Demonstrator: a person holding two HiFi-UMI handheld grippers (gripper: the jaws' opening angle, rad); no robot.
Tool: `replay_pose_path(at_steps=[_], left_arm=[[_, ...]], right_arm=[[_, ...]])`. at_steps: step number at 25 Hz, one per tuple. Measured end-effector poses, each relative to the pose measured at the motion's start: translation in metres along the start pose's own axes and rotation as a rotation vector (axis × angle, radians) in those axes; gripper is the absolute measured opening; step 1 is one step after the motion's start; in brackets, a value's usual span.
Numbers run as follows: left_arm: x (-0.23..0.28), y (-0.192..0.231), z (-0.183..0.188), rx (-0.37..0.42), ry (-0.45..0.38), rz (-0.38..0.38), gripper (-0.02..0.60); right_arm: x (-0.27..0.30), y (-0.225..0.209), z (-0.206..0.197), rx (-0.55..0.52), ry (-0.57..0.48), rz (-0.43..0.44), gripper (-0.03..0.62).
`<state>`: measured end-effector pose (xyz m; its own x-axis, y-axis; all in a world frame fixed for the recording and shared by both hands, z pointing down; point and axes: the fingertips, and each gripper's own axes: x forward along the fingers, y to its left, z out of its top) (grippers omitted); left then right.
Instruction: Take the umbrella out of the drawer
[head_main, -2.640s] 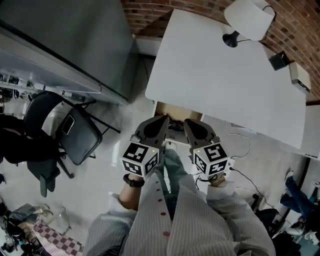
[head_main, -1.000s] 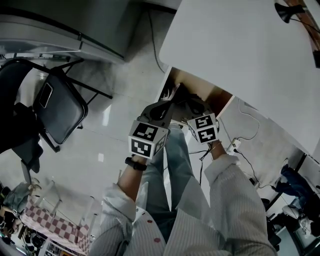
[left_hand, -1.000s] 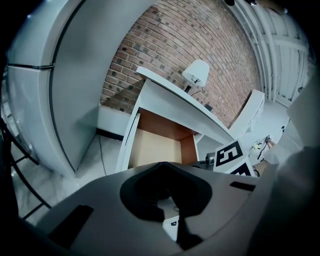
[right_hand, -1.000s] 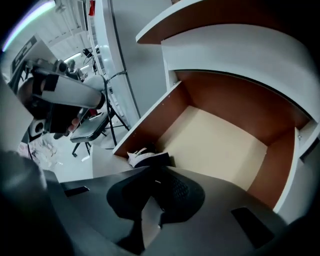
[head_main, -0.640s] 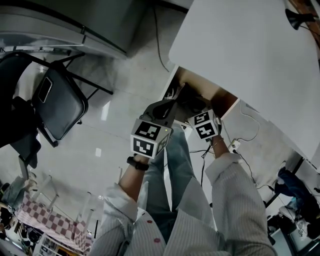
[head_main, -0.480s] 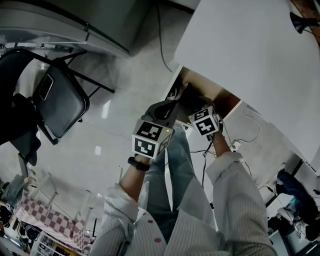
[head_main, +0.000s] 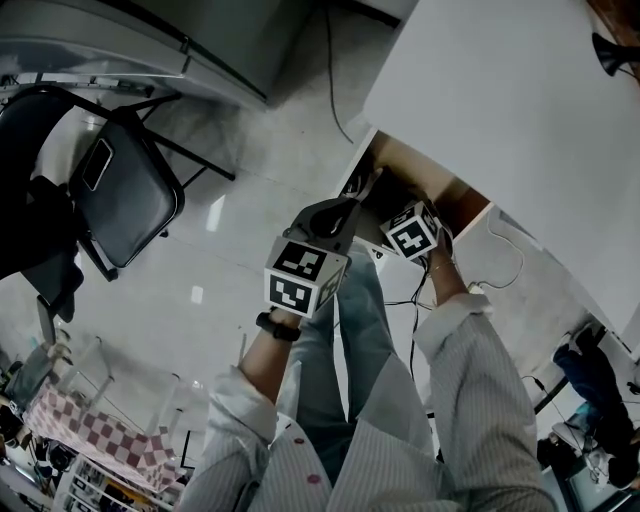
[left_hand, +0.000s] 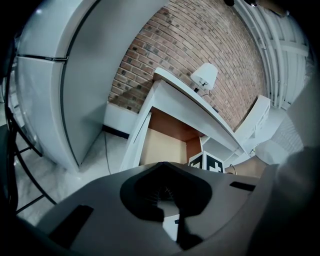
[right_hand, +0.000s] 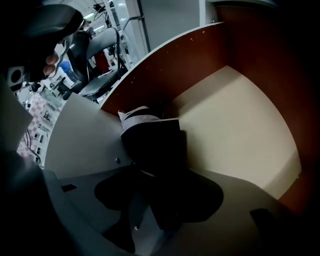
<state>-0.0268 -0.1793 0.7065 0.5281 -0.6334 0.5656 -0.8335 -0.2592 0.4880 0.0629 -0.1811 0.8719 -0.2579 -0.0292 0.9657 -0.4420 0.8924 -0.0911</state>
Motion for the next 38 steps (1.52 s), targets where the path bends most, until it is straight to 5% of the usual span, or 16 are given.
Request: replay_pose_path(at_steps=[14,29,38], left_arm=[[-0.003,-0.004,-0.005,0.001,-0.003,0.008,0.009],[-0.021,-0.031,0.023,0.039,-0.035,0.002,0.009],[-0.038,-0.045,0.044,0.008,-0.059,0.023,0.009]], right_arm=[[0.005,0.006,-0.004,-0.136,0.026,0.015,0.179],[-0.039,0.02,-0.012,-0.078,0.006,0.009,0.17],[-0.087,0.029,0.021,-0.032,-0.082,-0.004,0.17]])
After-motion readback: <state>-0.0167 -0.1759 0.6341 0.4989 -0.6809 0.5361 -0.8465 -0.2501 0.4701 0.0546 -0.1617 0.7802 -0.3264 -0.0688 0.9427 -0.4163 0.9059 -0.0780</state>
